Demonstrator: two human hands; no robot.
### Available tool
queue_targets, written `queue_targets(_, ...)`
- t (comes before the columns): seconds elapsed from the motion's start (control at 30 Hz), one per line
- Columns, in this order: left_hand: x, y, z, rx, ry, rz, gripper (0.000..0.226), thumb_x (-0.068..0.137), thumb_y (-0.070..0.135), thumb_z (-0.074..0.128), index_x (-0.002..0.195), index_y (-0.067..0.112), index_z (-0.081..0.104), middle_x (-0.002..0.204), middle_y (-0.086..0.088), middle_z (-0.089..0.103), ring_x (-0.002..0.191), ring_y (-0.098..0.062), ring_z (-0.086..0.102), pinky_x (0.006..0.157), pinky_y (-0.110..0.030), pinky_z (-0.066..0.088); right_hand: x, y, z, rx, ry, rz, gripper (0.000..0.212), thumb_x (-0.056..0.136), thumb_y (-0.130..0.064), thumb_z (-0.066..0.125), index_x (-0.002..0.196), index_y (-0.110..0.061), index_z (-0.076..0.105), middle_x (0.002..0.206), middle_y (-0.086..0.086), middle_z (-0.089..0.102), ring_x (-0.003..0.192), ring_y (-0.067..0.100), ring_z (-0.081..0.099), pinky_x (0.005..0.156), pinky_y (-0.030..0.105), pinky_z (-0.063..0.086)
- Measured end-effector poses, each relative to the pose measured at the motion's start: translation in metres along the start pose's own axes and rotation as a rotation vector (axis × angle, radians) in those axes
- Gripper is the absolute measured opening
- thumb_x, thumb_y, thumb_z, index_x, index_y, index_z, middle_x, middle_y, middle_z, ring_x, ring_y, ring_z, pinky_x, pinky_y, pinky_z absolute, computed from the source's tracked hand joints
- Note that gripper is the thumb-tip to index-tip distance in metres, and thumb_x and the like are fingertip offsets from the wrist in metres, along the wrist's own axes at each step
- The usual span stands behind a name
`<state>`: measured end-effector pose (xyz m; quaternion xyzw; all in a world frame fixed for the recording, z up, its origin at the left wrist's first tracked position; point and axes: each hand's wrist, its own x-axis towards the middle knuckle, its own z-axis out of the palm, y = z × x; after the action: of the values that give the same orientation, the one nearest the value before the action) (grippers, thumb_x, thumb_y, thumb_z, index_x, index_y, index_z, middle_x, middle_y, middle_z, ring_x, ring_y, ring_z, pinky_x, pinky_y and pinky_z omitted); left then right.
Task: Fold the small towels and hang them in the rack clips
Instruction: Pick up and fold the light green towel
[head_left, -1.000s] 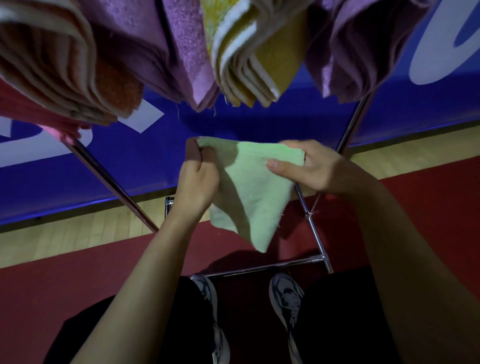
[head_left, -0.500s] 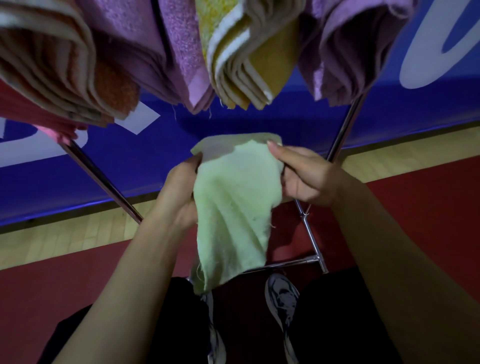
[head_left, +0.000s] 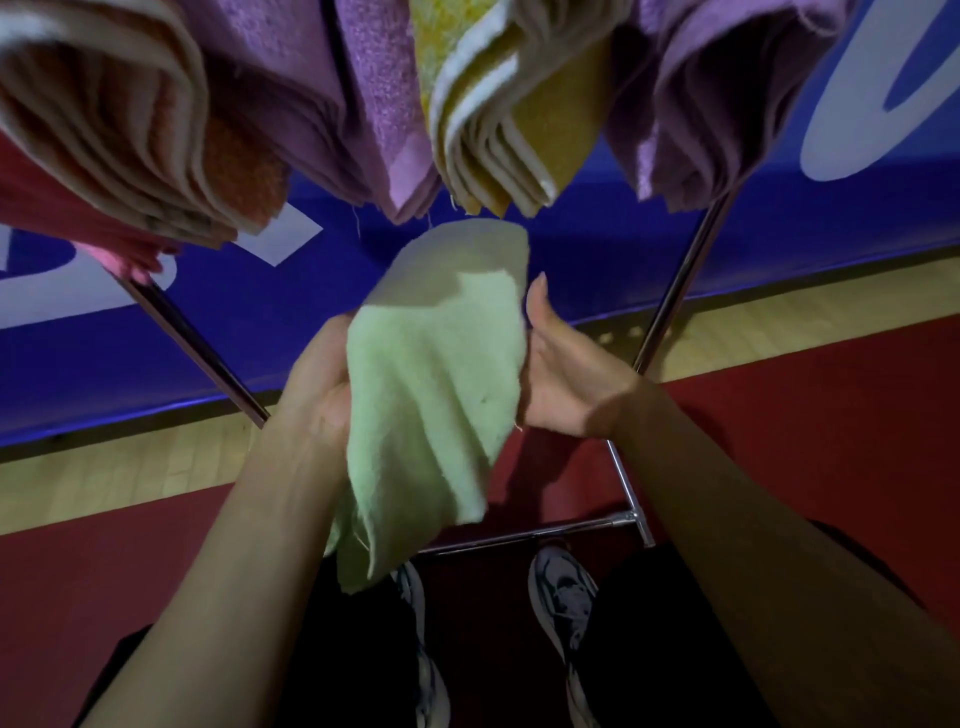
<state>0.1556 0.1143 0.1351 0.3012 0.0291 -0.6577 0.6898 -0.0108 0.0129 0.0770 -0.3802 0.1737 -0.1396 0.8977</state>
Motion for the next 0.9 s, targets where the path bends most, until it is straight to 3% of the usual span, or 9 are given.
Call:
queue_targets(0.1,0.001,0.005,0.002,0.033,0.022,0.061,0.022,0.055,-0.014,0.063,0.058,0.007,0.058,0.050,0.001,0.052,0.040,-0.011,0.056,0.042,-0.020,0.053,-0.009,-0.002,0.004,-0.104,0.030,-0.038,0.073,0.055,-0.050,0.095,0.117,-0.016,0.076,0.125,0.011,0.071,0.112,0.023,0.070,0.093,0.038,0.058)
queue_targets(0.2,0.007,0.009,-0.006,0.076,0.084,0.080,0.017,0.075,-0.004,0.051,0.076,0.004,0.066,0.063,-0.003,0.062,0.053,-0.016,0.066,0.054,-0.027,0.061,-0.018,-0.007,0.003,-0.126,0.132,-0.058,0.091,0.044,-0.032,0.102,0.124,-0.012,0.064,0.116,0.011,0.075,0.102,0.026,0.073,0.086,0.040,0.062)
queue_targets(0.3,0.013,0.014,-0.016,0.177,0.112,0.122,0.028,0.092,-0.004,0.045,0.104,0.004,0.068,0.081,-0.010,0.074,0.070,-0.024,0.076,0.065,-0.037,0.065,-0.014,-0.008,0.005,-0.138,0.196,-0.013,0.060,0.073,-0.012,0.077,0.131,-0.008,0.059,0.118,0.016,0.073,0.102,0.030,0.073,0.088,0.043,0.061)
queue_targets(0.37,0.018,0.016,-0.022,0.221,0.153,0.126,0.032,0.101,-0.002,0.039,0.109,0.006,0.068,0.082,-0.010,0.075,0.072,-0.025,0.077,0.063,-0.037,0.064,-0.012,-0.008,0.007,-0.147,0.197,-0.005,0.046,0.081,-0.009,0.068,0.127,-0.007,0.064,0.120,0.019,0.071,0.105,0.033,0.071,0.092,0.045,0.059)
queue_targets(0.53,0.023,0.018,-0.027,0.509,0.207,0.049,0.034,0.105,0.023,0.050,0.126,0.003,0.068,0.118,-0.015,0.076,0.107,-0.027,0.075,0.094,-0.040,0.058,-0.015,-0.023,-0.001,-0.068,0.232,-0.114,0.046,0.086,-0.011,0.064,0.130,0.002,0.062,0.122,0.021,0.069,0.105,0.034,0.070,0.094,0.046,0.058)
queue_targets(0.67,0.021,0.012,-0.023,0.774,0.173,-0.039,0.024,0.102,0.031,0.057,0.105,0.011,0.070,0.102,-0.005,0.073,0.089,-0.021,0.071,0.080,-0.035,0.053,-0.020,-0.033,-0.006,-0.077,0.318,-0.129,0.061,0.082,-0.011,0.066,0.141,0.002,0.053,0.135,0.026,0.061,0.117,0.039,0.065,0.094,0.048,0.058)
queue_targets(0.73,0.023,0.009,-0.022,0.849,0.159,-0.001,0.027,0.102,0.028,0.057,0.121,0.013,0.071,0.117,-0.009,0.077,0.107,-0.027,0.072,0.087,-0.040,0.053,-0.021,-0.034,-0.010,-0.120,0.356,-0.128,0.063,0.080,-0.010,0.066,0.140,0.002,0.054,0.136,0.027,0.060,0.123,0.043,0.061,0.098,0.050,0.055)
queue_targets(0.8,0.022,0.007,-0.020,0.926,0.138,0.092,0.029,0.102,0.021,0.061,0.130,0.019,0.068,0.125,-0.011,0.074,0.116,-0.032,0.070,0.093,-0.045,0.056,-0.021,-0.034,-0.014,-0.162,0.377,-0.105,0.057,0.082,-0.009,0.067,0.137,-0.002,0.056,0.133,0.024,0.063,0.122,0.042,0.063,0.098,0.052,0.054)
queue_targets(0.9,0.021,0.006,-0.021,1.018,0.154,0.245,0.021,0.103,0.018,0.062,0.119,0.021,0.075,0.116,-0.013,0.077,0.111,-0.036,0.072,0.102,-0.056,0.056,-0.021,-0.034,-0.020,-0.269,0.393,-0.096,0.032,0.095,-0.006,0.060,0.127,-0.006,0.063,0.121,0.016,0.072,0.109,0.032,0.071,0.087,0.042,0.060)
